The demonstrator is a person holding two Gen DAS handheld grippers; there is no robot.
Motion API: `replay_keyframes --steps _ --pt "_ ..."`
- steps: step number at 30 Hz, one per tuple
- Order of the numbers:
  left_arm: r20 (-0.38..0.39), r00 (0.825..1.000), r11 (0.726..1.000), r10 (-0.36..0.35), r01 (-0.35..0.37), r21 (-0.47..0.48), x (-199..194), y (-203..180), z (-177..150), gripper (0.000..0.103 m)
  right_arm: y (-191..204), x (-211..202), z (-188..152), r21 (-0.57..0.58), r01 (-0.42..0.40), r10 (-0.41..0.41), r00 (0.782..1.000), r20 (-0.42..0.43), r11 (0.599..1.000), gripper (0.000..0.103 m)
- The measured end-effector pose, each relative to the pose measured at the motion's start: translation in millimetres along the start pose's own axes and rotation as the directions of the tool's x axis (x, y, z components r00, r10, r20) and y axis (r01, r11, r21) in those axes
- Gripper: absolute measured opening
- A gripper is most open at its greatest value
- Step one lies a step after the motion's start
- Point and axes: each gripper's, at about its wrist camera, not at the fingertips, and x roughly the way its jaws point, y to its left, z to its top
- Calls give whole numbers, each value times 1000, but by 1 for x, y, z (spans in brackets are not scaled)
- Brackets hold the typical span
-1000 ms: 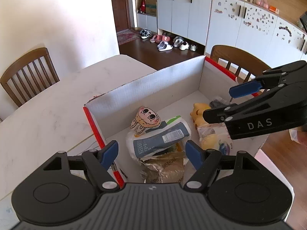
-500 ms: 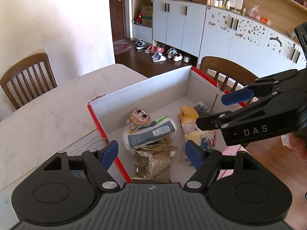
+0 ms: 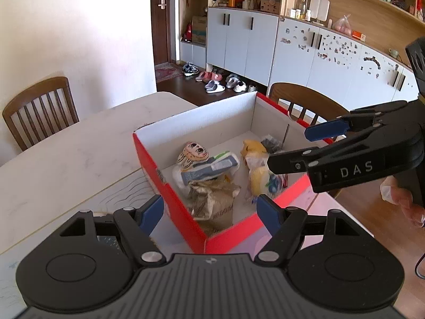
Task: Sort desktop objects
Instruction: 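Move both tools back from the shoebox to the mat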
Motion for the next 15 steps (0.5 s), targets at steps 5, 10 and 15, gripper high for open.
replay_keyframes --steps 5,10,15 --pt "1 1000 1000 -15 15 -9 -13 3 -17 83 16 -4 -10 -1 1 -1 1000 12 1000 82" --pt "-1 1000 1000 -23 23 -6 -25 10 -36 86 32 -9 -17 12 -4 4 1000 25 1000 87" --pt "5 1000 1000 -28 28 -6 -41 20 -52 99 52 -12 -21 22 -7 7 999 31 1000 94"
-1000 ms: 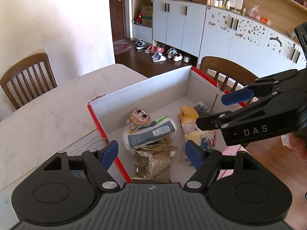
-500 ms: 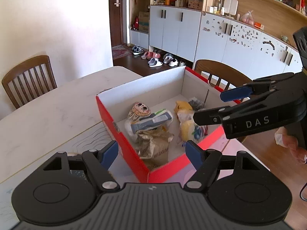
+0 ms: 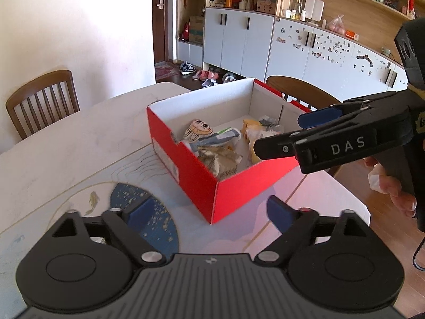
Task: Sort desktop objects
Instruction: 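Move both tools back from the shoebox to the mat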
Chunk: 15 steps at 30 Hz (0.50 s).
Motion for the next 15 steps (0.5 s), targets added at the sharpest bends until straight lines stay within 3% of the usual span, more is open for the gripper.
replay_keyframes --steps 15 --pt "11 1000 1000 24 -23 -10 -44 44 -46 102 62 -1 -17 20 16 -15 1000 -7 1000 96"
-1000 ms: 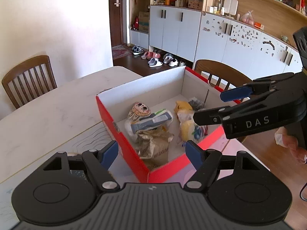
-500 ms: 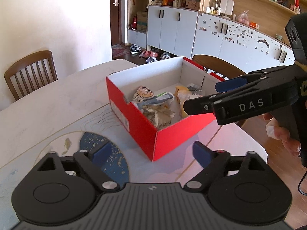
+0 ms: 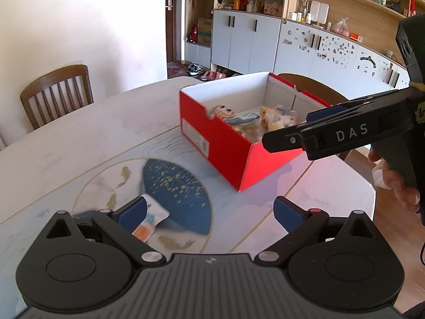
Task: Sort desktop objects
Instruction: 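Move both tools back from the shoebox to the mat, then grasp the blue dropper bottle with left gripper while right grasps the chicken-sausage pouch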
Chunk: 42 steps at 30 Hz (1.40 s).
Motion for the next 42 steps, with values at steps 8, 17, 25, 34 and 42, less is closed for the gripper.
replay_keyframes --steps 8,17,25,34,42 --pt "-20 1000 1000 22 -22 -18 -13 28 -25 102 27 7 -5 -9 4 -4 1000 -16 1000 96" --pt "-38 998 998 55 -55 -13 -23 50 -53 102 55 20 -7 -42 5 -6 999 -36 999 96" --pt "-78 994 997 75 -78 -29 -22 66 -76 102 74 32 -8 -79 0 -5 998 -60 997 96" --pt "-115 990 997 80 -81 -1 -15 68 -95 102 89 54 -10 -121 3 -15 995 -96 993 96" --pt "-134 987 996 84 -85 -5 -8 71 -102 102 109 73 -15 -169 -11 -9 994 -113 986 99"
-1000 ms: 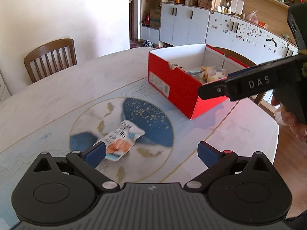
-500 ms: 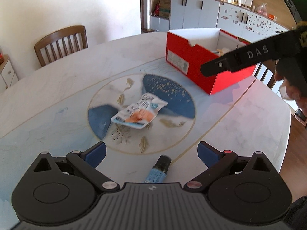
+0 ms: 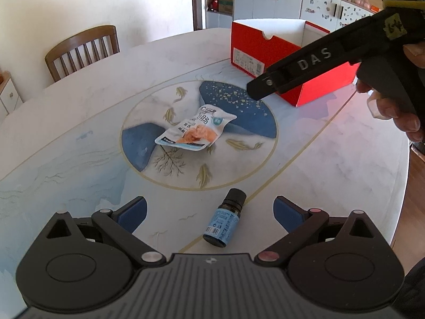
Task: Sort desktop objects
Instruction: 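Grasp the blue dropper bottle with left gripper while right grasps the chicken-sausage pouch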
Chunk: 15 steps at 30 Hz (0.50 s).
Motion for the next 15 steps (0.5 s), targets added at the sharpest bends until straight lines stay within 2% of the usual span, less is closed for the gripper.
replay_keyframes --steps 15 --pt "-29 1000 1000 -3 3 0 16 5 -1 102 57 40 3 -185 -44 35 998 -48 982 100"
